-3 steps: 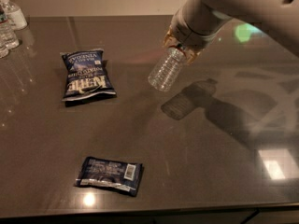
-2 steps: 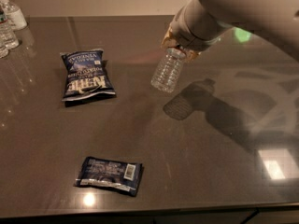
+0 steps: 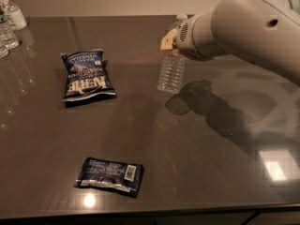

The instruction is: Place water bottle upright

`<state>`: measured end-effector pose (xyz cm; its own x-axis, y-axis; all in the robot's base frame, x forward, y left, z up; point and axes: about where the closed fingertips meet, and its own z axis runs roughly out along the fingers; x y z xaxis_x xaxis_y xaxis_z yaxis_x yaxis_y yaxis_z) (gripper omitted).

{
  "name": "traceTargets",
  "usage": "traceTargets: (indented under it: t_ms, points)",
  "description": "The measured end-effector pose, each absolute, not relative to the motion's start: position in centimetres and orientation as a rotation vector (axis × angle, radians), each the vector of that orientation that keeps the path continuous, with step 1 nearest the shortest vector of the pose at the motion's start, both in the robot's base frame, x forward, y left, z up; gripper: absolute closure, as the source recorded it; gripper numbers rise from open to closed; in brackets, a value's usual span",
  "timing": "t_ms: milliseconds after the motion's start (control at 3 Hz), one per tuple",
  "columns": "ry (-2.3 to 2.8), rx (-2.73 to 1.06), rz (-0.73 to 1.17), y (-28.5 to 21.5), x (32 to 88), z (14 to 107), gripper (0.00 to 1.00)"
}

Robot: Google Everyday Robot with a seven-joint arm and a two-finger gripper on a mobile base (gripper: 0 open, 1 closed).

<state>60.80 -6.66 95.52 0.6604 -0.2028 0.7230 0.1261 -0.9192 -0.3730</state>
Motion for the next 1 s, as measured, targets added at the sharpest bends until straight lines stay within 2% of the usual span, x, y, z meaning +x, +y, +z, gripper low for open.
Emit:
traceTargets:
  t_ms: [667, 1000]
  points:
    - [-0.036, -2.202, -1.285, -6.4, 61.2, 96.1, 1.0]
    - [-0.045, -2.096, -1.325, -8.4, 61.2, 95.6, 1.0]
